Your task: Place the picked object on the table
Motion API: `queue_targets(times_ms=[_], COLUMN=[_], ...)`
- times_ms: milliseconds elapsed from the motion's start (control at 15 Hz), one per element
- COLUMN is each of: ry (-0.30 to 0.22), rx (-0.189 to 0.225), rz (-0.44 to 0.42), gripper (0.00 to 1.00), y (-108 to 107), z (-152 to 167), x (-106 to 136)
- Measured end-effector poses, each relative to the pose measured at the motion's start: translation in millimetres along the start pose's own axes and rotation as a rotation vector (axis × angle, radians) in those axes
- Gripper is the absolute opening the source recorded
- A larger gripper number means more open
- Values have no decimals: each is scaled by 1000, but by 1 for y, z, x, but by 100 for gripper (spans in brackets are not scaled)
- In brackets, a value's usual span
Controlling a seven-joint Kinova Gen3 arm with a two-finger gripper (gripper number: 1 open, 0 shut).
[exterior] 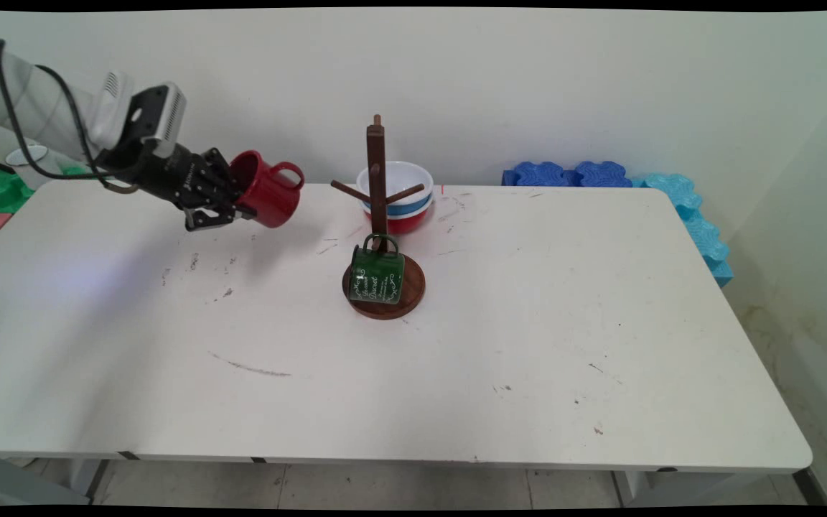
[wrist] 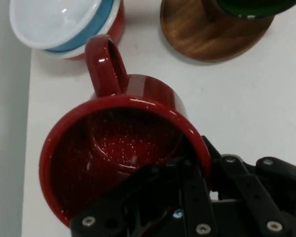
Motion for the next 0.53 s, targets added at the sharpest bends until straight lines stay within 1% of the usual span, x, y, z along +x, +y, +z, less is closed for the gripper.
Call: queue_targets(times_ms=[533], ry=[-42], rx=[-35], rz=[69], gripper=[0], y=[-2], z=[31], x=[2])
